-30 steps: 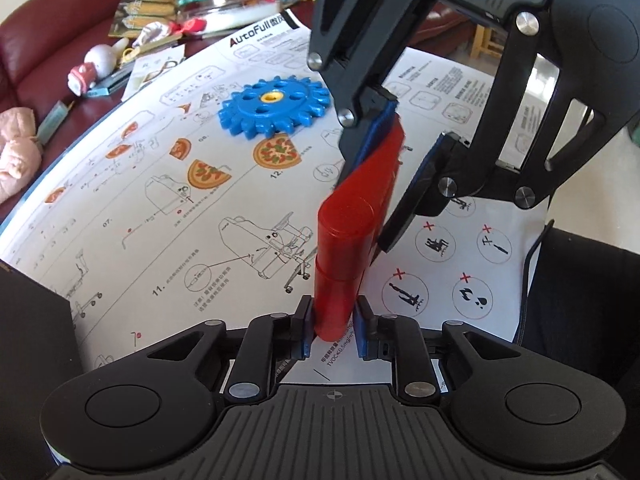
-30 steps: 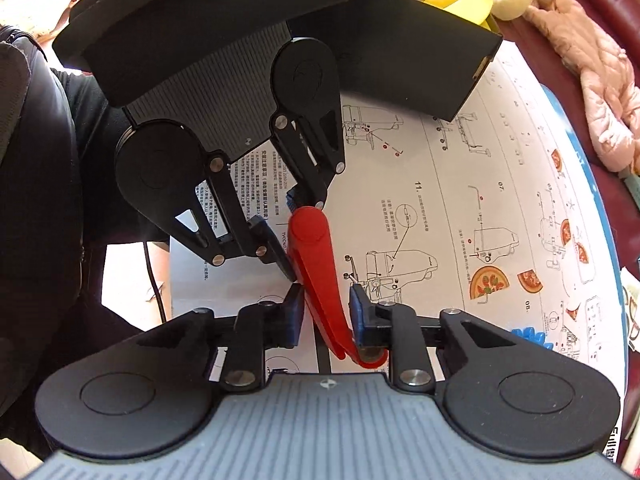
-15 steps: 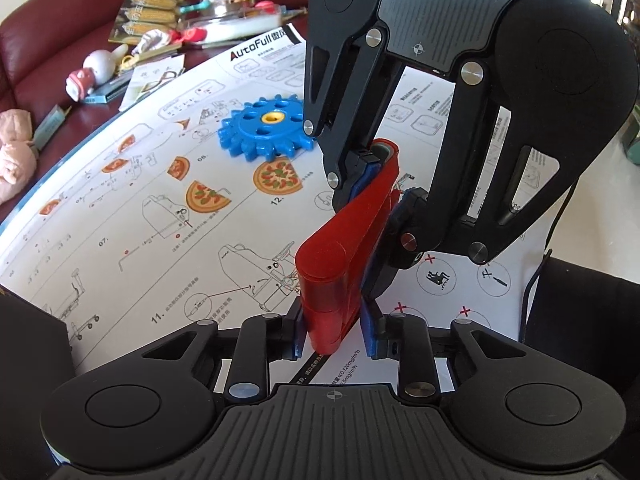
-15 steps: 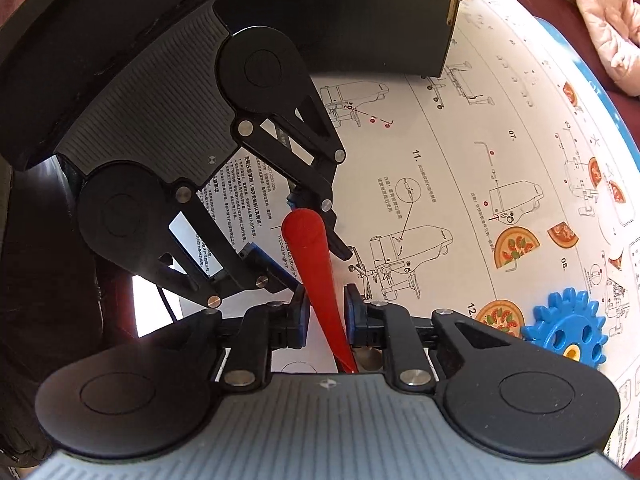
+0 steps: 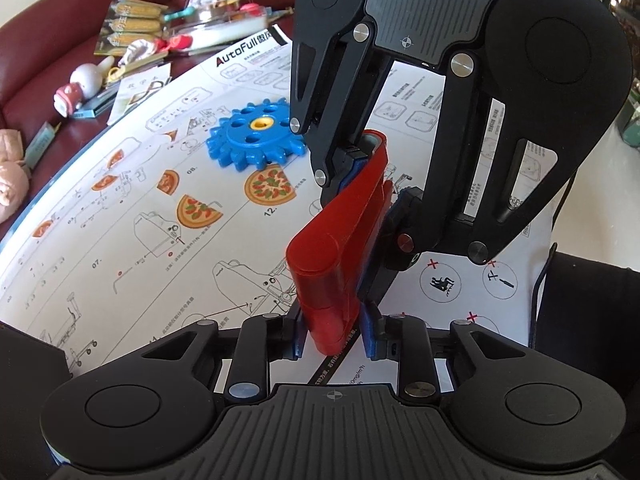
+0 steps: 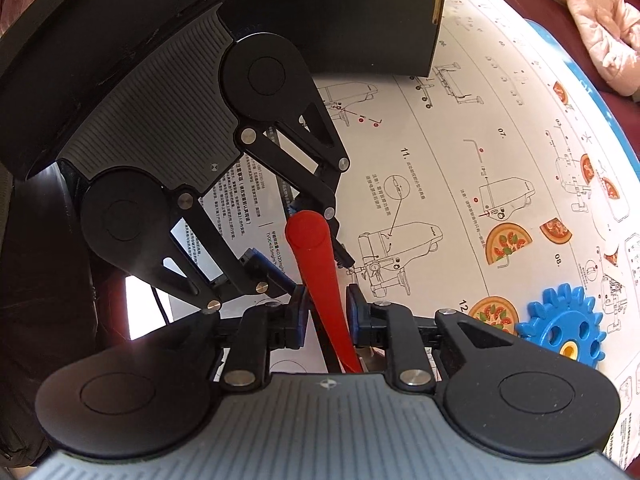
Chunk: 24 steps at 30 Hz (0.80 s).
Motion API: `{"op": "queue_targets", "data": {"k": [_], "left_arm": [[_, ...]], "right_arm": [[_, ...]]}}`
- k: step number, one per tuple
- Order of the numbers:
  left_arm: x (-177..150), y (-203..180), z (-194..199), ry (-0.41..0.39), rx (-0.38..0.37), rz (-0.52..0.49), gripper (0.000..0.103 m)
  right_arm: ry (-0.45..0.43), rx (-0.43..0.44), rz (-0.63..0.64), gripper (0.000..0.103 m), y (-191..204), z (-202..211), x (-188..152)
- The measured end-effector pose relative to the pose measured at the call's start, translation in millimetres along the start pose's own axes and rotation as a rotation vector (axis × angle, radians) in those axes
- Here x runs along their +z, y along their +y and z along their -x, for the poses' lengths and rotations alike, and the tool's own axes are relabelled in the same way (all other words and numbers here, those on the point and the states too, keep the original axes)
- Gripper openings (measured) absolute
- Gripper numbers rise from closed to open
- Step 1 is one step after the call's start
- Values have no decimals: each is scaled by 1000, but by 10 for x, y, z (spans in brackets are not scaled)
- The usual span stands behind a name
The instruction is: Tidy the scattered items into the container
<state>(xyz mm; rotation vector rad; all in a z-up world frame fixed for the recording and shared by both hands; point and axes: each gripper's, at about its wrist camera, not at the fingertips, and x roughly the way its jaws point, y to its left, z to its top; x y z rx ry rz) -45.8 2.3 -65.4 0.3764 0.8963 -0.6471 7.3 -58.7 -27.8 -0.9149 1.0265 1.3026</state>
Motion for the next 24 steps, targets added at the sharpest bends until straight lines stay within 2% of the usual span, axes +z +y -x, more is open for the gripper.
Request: {"op": "queue_targets", "data": {"k": [3, 4, 7, 10, 12, 15, 17, 22, 24], "left_arm": [[21, 17, 13, 10, -1, 7, 15], [24, 13, 17, 15, 3, 6, 15], [43, 17, 44, 28, 11, 13, 13], [68, -8, 91, 34, 21, -2, 13], [82, -27, 99, 41, 24, -10, 13], [120, -46, 122, 47, 28, -8, 13], [156, -66, 155, 50, 28, -12, 14], [232, -169, 198, 41, 47, -64, 17], [295, -223, 205, 33, 39, -91, 21]], "right_arm": [[-31, -39, 14, 41, 13, 50, -25], [-57, -65, 17, 52, 20, 98, -29], [-86, -79, 19, 57, 26, 207, -37], [-95, -104, 40, 55, 64, 281, -51], [-93, -122, 53, 51, 132, 343, -22], [-76, -145, 96, 37, 301, 442, -163], [-72, -164, 122, 37, 218, 412, -103], [-94, -150, 20, 36, 97, 357, -248], [-91, -150, -40, 31, 64, 308, -375]]}}
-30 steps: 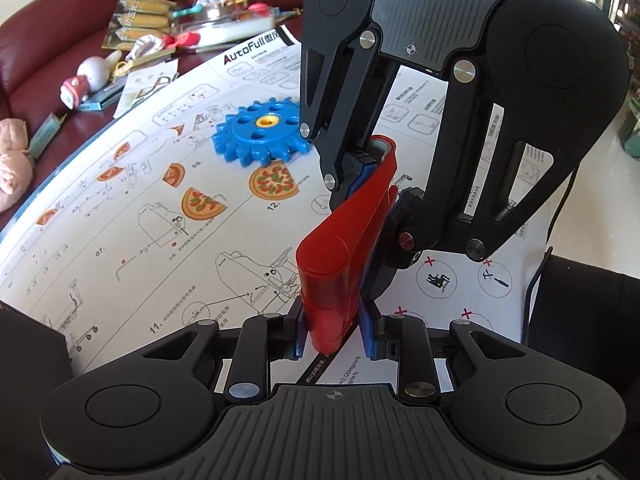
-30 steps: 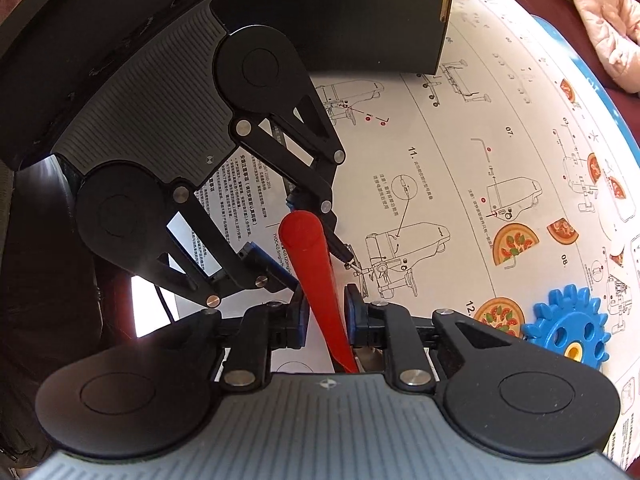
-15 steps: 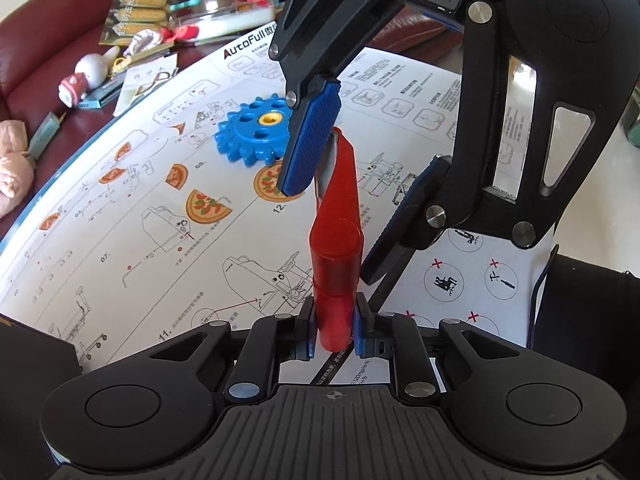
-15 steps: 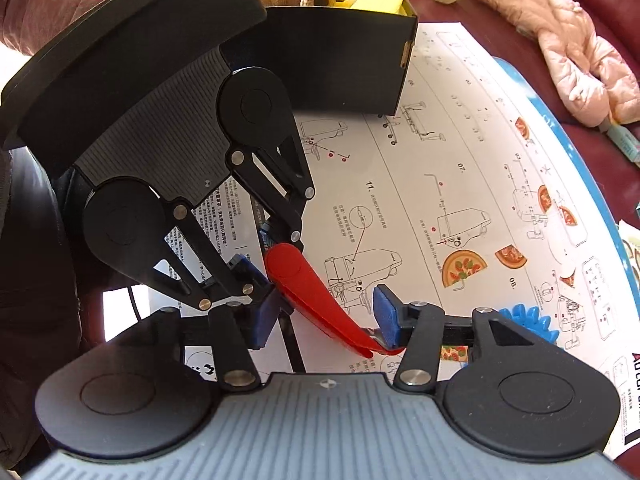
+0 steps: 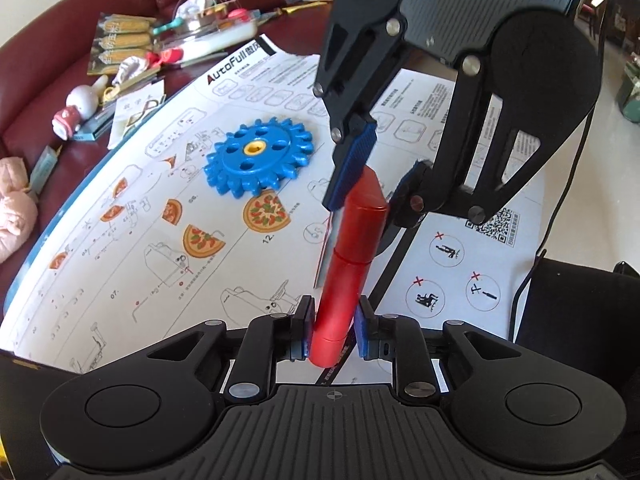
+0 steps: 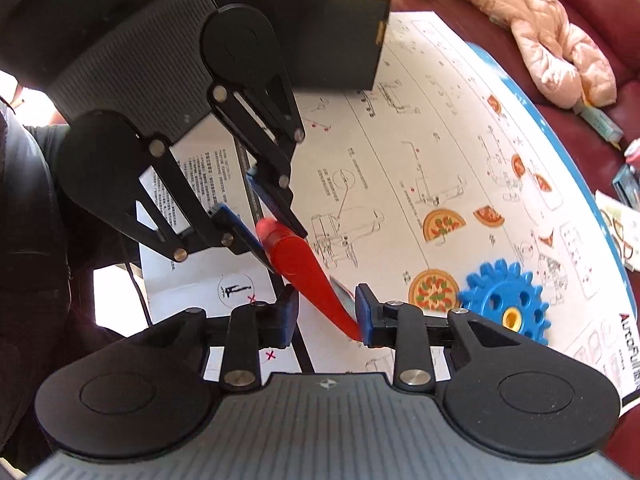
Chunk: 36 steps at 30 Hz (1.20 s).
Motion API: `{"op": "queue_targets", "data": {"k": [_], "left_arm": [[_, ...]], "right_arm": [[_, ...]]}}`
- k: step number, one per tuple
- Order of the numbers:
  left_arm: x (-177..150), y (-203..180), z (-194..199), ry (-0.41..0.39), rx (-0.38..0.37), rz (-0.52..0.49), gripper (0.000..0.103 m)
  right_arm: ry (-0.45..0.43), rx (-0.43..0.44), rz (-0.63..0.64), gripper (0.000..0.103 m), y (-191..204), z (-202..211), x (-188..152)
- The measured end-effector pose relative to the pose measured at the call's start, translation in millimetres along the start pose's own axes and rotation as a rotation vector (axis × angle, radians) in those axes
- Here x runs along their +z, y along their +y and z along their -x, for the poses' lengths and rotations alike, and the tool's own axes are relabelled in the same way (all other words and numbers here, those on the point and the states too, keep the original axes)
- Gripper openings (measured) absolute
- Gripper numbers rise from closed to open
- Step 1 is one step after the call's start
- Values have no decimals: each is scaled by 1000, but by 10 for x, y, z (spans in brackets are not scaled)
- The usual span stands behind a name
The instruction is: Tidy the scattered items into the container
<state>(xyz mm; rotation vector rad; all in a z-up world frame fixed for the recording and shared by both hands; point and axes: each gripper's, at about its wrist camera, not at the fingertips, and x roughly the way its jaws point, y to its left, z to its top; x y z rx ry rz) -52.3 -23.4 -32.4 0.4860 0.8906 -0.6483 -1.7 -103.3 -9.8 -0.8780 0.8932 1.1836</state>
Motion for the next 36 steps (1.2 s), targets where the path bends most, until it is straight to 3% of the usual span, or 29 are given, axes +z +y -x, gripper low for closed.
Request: {"op": "queue_targets", "data": {"k": [8, 13, 16, 20, 24, 27, 29, 30, 33, 36], "left_arm": [[288, -179, -187, 22, 17, -150, 32], [445, -192, -344, 68, -7, -236, 32], [547, -207, -440, 97, -43, -273, 27], [644, -175, -532, 125, -89, -280, 26], [756, -100, -588, 135, -121, -229, 20], [832, -23, -621, 144, -143, -175, 20], [861, -19, -635, 147, -133, -174, 22], [868, -17, -639, 146, -124, -174, 24], [870, 19, -672, 147, -77, -176, 35], [848, 56, -736, 155, -71, -167, 38]], "right_arm": [[-39, 30, -161, 30, -14, -60, -509], [-68, 47, -210, 30, -84, -144, -638], [-87, 33, -234, 34, -116, -160, -734], [-106, 19, -253, 51, -129, -58, -836], [-148, -30, -263, 54, -151, 130, -897], [-151, -71, -252, 51, -179, 188, -877], [-115, -108, -229, 36, -202, 138, -857], [-101, -111, -229, 35, -225, 116, -847], [-91, -57, -259, 27, -316, 82, -835], [-82, -25, -275, 26, -354, 14, -810]]}}
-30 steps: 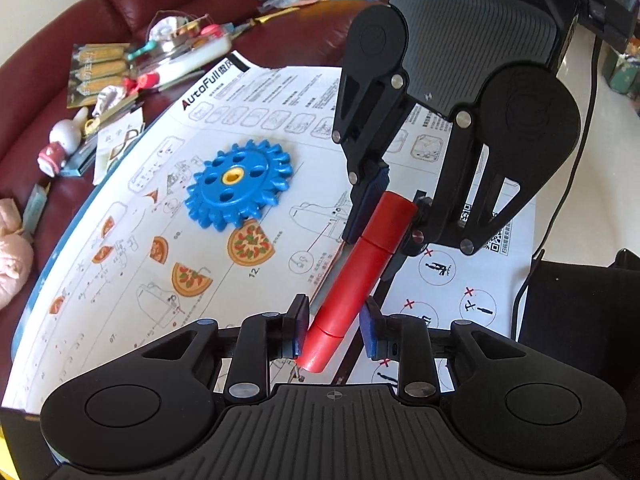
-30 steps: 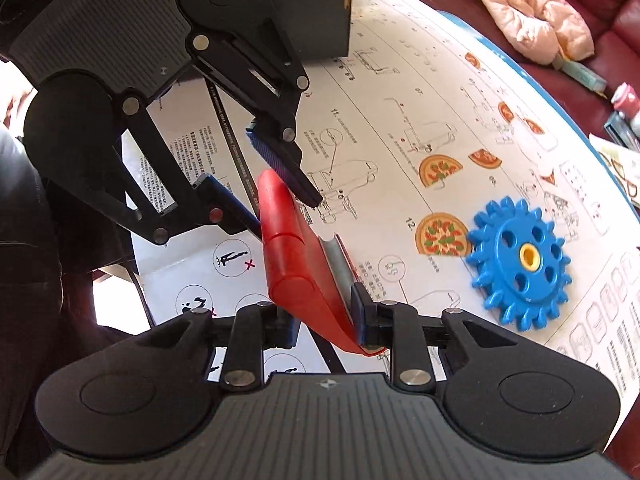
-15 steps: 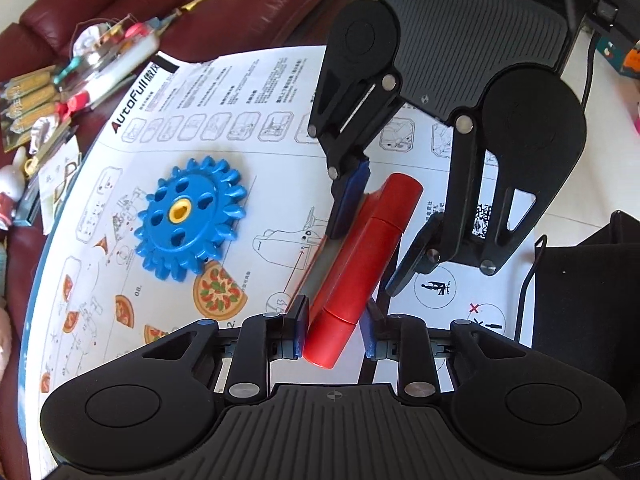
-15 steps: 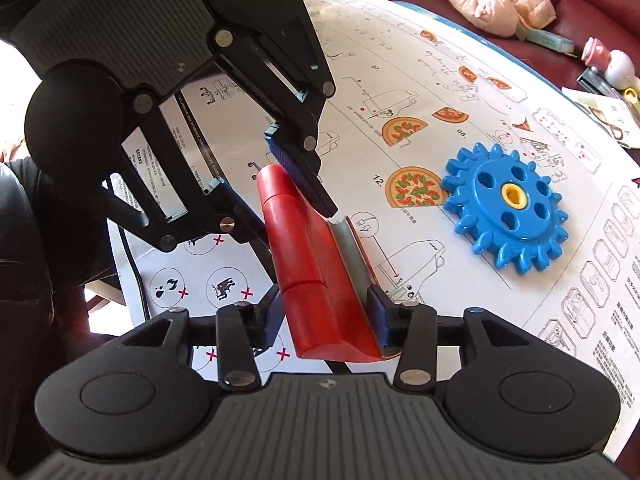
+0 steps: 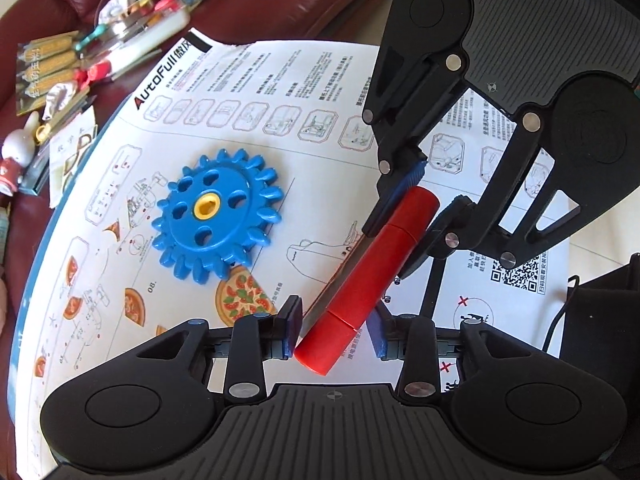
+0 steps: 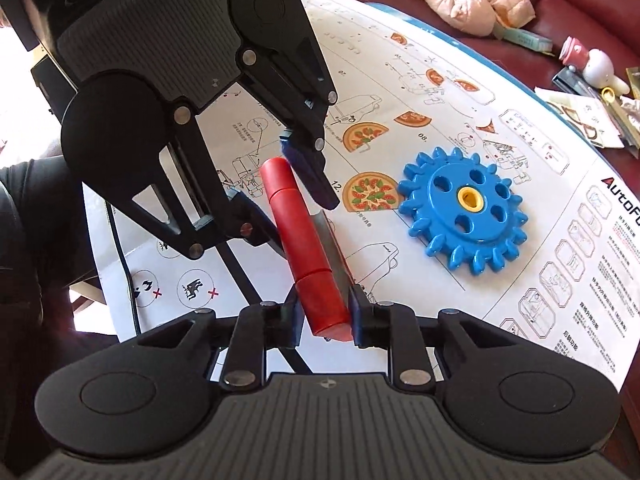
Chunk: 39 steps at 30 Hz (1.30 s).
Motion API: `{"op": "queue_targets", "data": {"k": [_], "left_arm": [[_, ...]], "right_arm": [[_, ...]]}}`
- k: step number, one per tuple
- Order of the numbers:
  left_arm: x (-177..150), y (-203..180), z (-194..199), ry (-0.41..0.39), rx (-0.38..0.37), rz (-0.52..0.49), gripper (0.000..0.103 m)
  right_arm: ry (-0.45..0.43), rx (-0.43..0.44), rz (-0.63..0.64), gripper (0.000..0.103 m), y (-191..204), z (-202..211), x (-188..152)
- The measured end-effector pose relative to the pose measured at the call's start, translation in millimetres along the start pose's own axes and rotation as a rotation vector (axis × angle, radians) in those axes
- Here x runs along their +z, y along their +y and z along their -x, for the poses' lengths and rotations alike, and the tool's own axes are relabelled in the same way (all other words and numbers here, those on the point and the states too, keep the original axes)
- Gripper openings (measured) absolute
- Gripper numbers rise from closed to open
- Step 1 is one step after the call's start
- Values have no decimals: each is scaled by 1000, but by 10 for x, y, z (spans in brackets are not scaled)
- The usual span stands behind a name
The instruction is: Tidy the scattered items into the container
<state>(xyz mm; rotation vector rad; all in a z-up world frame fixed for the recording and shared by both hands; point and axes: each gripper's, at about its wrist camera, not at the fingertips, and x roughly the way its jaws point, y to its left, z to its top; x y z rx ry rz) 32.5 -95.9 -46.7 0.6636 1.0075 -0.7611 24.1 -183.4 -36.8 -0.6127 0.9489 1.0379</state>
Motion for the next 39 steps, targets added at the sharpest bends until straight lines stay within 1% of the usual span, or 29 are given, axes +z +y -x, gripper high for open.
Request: {"op": "queue_targets", "data": {"k": [3, 6, 12, 16, 21, 28, 32, 35, 39], "left_arm": [[-12, -8, -54, 2, 0, -14, 33], [-16, 28, -52, 1, -2, 20, 30], [-48, 28, -25, 28, 21, 66, 30], [-120, 18, 48, 29, 16, 91, 29], [-222, -39, 184, 16, 33, 100, 28], [-445, -91, 562, -21, 69, 124, 27], [-645, -100, 859, -42, 100, 166, 26], [-838, -112, 1113, -55, 123, 215, 26], [-1166, -63, 1505, -86, 155, 298, 25]], "right_arm": [[7, 23, -18, 28, -20, -58, 12], [2, 18, -43, 29, -57, -59, 37], [4, -5, -29, 30, -1, -85, 119], [-3, -7, -15, 31, 69, -55, 160], [1, -12, 10, 31, 194, -9, 234], [-9, -14, 93, 31, 482, 137, 479], [-11, -11, 166, 30, 691, 216, 699], [-6, 1, 236, 30, 891, 275, 906], [8, 16, 368, 30, 1207, 334, 1275]]}}
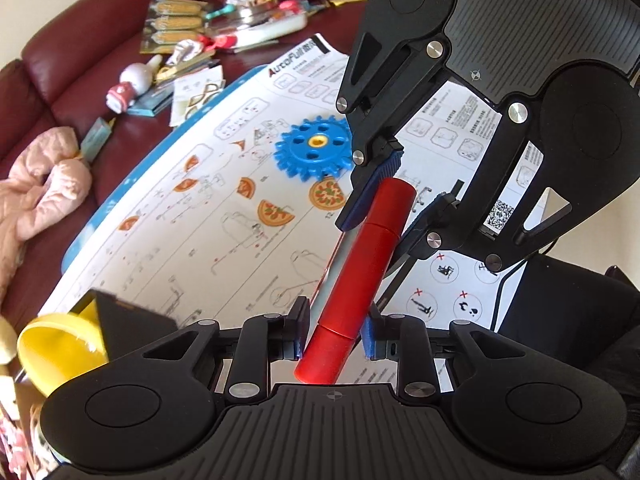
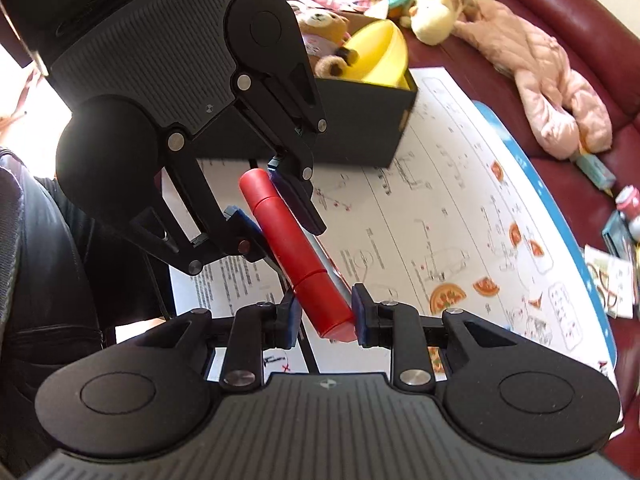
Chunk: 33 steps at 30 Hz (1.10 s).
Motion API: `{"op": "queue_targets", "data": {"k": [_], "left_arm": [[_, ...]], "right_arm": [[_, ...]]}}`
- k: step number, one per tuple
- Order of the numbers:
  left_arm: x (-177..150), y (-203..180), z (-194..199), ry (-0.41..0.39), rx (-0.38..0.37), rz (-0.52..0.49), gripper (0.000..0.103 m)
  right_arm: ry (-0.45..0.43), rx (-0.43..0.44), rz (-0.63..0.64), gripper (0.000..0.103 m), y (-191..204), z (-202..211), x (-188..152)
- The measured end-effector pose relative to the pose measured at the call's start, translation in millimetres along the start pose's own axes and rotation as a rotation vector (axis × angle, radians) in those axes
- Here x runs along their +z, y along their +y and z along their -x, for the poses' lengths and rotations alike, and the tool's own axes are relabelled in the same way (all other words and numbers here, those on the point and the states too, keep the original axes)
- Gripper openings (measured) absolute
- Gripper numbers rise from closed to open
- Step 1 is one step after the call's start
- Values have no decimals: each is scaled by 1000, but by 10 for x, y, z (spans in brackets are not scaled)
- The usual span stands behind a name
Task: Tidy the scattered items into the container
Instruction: 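Carry the red block over the cardboard box and open both tools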
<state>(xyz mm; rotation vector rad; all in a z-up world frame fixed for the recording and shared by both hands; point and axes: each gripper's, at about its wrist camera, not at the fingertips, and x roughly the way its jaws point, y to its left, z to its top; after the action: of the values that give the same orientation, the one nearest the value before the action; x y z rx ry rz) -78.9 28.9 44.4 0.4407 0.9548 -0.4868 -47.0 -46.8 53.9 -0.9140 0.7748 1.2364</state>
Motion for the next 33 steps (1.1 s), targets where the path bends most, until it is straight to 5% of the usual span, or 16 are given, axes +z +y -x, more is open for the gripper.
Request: {"op": "queue_targets", "data": {"k": [8, 16, 23, 25, 26, 29, 33], "left_arm": [[-553, 666, 800, -58, 138, 237, 26], [-1170, 1265, 1383, -5, 242, 427, 28], [-1355, 1682, 1526, 6, 347, 486, 30], [-1385, 1775, 1511, 16, 361, 524, 39], [-1386, 1811, 1473, 27, 383, 538, 57], [-1396, 1776, 1444, 31, 451, 534, 92], [-1396, 1697, 1425, 15, 431, 519, 95]], "right_arm": [[-51, 0, 244, 30, 200, -14, 1076], [-143, 63, 431, 31, 461, -284, 2051], [-193, 10, 442, 36, 487, -479, 2497], [-214, -12, 407, 52, 458, -550, 2557], [-219, -22, 391, 71, 446, -581, 2565], [-203, -51, 380, 75, 430, -646, 2505], [-168, -31, 344, 80, 411, -667, 2324]]}}
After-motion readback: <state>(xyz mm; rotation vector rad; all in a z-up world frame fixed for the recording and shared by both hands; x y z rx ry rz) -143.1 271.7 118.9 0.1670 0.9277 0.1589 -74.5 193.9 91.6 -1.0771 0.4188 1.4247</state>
